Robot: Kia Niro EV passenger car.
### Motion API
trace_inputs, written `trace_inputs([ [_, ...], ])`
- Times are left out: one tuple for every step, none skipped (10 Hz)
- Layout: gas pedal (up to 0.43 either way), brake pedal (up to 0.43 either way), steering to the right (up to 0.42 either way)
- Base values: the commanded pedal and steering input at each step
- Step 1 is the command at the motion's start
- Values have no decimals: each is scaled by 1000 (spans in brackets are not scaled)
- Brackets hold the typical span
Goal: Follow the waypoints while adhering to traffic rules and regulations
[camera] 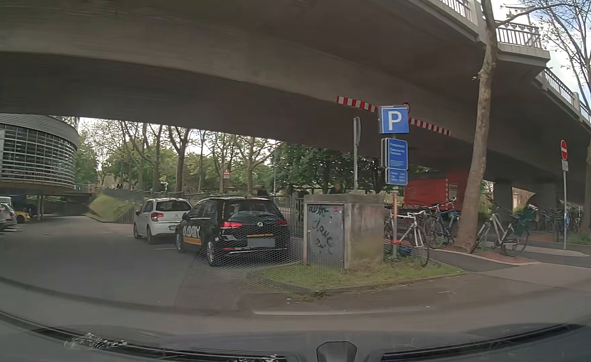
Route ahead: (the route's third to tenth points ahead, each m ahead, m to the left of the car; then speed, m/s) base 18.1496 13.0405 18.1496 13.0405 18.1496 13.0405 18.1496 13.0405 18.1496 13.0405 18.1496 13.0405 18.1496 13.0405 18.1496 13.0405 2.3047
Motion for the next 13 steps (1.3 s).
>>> trace_inputs([
  [8, 0, -531],
  [8, 0, -524],
  [28, 0, -518],
  [28, 0, -504],
  [28, 0, -491],
  [28, 0, -473],
  [39, 0, -452],
  [39, 0, -430],
  [39, 0, -406],
  [39, 0, -389],
  [39, 0, -372],
  [39, 0, -350],
  [39, 0, -330],
])
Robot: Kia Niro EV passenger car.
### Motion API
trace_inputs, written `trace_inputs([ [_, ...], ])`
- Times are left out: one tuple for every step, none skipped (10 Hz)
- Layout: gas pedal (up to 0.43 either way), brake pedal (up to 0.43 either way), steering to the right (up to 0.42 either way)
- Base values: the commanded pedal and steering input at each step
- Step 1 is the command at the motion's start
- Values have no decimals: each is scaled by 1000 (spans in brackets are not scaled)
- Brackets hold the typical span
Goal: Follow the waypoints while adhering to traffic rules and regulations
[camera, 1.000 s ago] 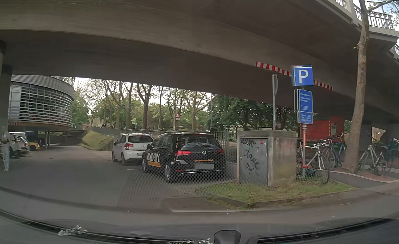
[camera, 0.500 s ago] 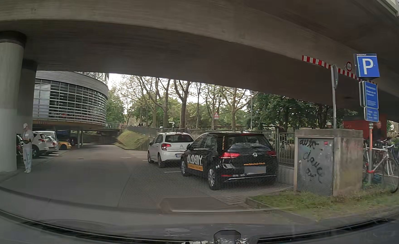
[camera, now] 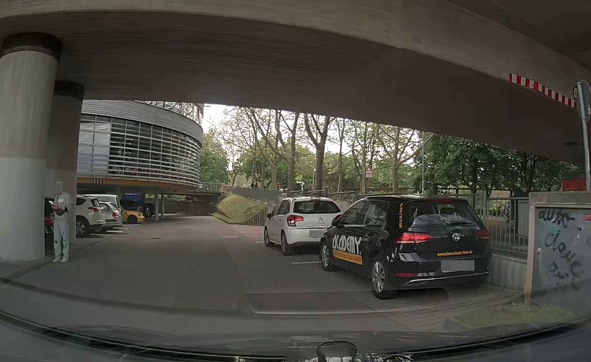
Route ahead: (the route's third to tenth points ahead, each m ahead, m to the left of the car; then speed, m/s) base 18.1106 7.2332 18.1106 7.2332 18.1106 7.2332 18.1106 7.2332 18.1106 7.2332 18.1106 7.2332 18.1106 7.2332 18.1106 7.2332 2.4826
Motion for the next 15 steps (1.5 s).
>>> trace_inputs([
  [39, 0, -308],
  [28, 0, -289],
  [28, 0, -276],
  [28, 0, -264],
  [28, 0, -252],
  [28, 0, -238],
  [20, 0, -225],
  [20, 0, -206],
  [8, 0, -191],
  [0, 0, -179],
  [0, 0, -166],
  [0, 0, -158],
  [0, 0, -152],
  [0, 0, -149],
  [0, 0, -149],
])
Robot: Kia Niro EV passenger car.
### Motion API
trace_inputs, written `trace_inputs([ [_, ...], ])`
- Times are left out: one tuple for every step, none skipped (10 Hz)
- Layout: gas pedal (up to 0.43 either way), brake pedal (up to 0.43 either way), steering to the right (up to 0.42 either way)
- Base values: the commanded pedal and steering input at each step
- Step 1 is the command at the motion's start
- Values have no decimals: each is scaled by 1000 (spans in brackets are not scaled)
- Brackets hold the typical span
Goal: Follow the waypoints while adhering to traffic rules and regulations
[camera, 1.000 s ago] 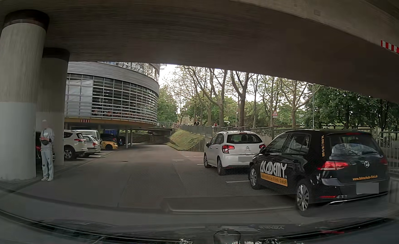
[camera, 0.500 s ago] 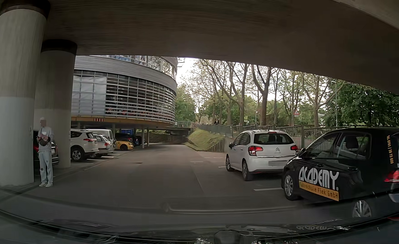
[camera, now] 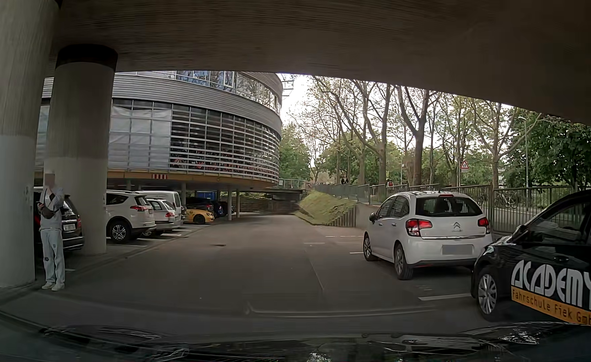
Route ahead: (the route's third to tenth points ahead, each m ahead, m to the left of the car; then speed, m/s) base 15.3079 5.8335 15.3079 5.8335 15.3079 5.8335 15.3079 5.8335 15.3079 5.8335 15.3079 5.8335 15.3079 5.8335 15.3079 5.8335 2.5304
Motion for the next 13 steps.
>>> trace_inputs([
  [0, 0, -149],
  [0, 0, -147],
  [0, 0, -144],
  [0, 0, -139],
  [0, 0, -129],
  [0, 0, -116],
  [0, 0, -105],
  [0, 0, -93],
  [0, 0, -80],
  [0, 0, -67],
  [0, 0, -58],
  [0, 0, -49],
  [0, 0, -39],
])
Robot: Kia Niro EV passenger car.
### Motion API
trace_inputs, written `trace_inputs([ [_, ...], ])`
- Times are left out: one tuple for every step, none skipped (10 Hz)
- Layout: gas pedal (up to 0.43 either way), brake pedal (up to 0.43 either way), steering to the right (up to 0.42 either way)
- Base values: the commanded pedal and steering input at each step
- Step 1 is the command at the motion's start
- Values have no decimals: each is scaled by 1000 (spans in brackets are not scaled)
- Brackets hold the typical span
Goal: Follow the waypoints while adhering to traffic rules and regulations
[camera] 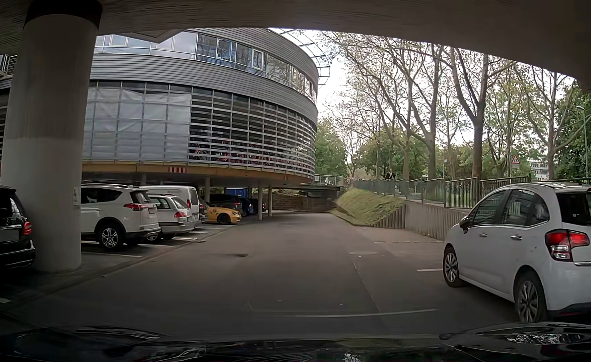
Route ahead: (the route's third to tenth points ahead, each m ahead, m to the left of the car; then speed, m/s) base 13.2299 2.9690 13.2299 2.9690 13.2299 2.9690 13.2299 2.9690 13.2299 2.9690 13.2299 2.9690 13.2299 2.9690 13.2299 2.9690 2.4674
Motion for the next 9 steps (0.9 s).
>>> trace_inputs([
  [0, 0, -29],
  [0, 0, -17],
  [0, 0, -3],
  [0, 0, 7],
  [0, 0, 15],
  [0, 0, 25],
  [0, 0, 37],
  [0, 0, 48],
  [0, 0, 58],
])
